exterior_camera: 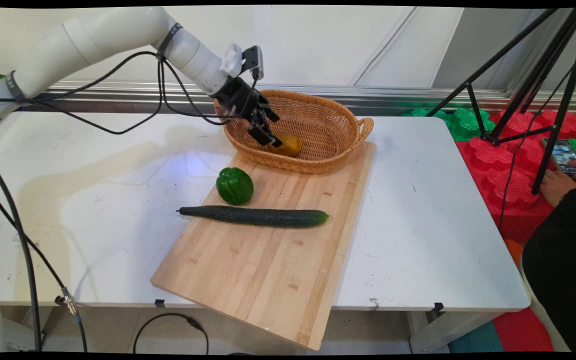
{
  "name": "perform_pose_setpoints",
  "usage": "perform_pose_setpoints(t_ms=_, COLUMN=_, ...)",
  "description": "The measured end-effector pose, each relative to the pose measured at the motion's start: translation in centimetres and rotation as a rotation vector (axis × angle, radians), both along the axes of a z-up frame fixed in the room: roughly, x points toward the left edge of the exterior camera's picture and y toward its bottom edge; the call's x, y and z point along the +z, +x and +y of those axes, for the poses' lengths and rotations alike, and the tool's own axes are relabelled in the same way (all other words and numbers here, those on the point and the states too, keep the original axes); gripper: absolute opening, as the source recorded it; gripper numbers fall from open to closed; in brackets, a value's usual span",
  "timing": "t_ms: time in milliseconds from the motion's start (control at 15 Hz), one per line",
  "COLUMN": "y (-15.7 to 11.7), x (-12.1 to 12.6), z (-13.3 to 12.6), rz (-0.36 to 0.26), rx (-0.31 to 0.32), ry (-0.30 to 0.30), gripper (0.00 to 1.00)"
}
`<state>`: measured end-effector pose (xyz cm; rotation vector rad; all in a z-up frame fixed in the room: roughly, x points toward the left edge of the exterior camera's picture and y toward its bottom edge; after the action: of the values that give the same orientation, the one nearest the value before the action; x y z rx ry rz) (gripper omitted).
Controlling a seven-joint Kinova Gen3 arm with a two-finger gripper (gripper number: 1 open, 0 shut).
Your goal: Pick up the potato from the vegetable basket, then place the picked object on the cutting board
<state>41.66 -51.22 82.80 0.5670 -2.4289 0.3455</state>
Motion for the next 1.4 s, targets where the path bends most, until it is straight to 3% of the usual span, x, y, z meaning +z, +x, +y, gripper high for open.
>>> perform_pose_setpoints(t_ms=1133, y=-1.3, x=-1.9, z=-2.9, rz=-0.029, rx=-0.057, ry=0.05, gripper=1.0)
perform_pose_setpoints(t_ms=1200, y=-1.4, x=-2.0, z=-3.0, rz=-0.028, rx=-0.06, ry=0.052, gripper=0.0)
perform_pose_setpoints(t_ms=1400, y=-1.4, x=-2.0, z=-3.2, rz=-0.022, rx=-0.065, ry=0.055, gripper=0.0)
